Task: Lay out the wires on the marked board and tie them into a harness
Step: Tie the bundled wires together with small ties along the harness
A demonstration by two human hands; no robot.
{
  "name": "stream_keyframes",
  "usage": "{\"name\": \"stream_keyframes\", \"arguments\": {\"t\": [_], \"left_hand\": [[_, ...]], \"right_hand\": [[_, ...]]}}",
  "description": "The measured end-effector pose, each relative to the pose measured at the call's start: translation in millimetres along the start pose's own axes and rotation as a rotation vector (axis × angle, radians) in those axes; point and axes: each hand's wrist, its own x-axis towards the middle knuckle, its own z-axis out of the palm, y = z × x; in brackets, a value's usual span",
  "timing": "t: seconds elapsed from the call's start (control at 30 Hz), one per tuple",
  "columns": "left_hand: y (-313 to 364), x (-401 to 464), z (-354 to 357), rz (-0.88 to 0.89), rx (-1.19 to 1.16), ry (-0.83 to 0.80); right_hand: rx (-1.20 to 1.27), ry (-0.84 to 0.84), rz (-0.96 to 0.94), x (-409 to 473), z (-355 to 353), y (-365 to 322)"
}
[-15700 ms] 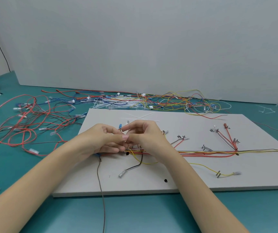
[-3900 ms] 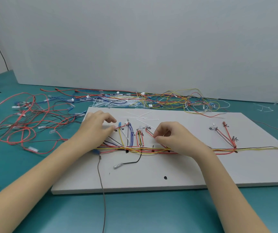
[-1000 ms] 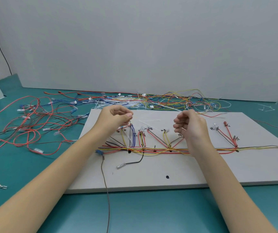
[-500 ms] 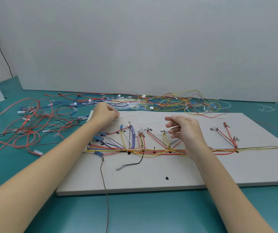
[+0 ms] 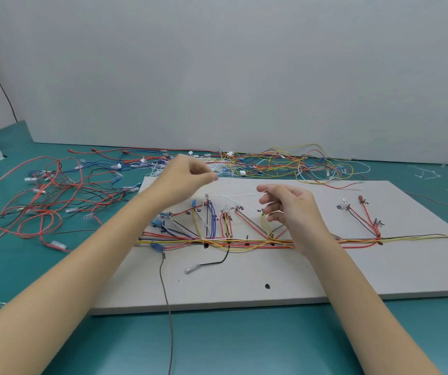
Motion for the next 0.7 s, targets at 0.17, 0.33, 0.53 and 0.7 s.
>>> {"name": "stream_keyframes", "arguments": {"t": [0.17, 0.33, 0.53, 0.7], "left_hand": [[21.2, -25.4, 22.2, 0.098, -0.037, -0.261], [11.4, -30.8, 23.2, 0.114, -0.051, -0.193], [-6.0, -37.4, 18.9, 0.067, -0.003, -0.169], [-11.4, -36.5, 15.1, 0.05, 0.019, -0.164]], "right_hand": [[0.107, -0.085, 0.05, -1.8, 0.7, -0.2], [-0.153, -0.054, 0.034, -2.0, 0.3, 0.3], [-0.443, -0.082, 0.004, -0.6, -5.9, 0.1], [-0.425, -0.043, -0.021, 3.4, -20.1, -5.1]]}}
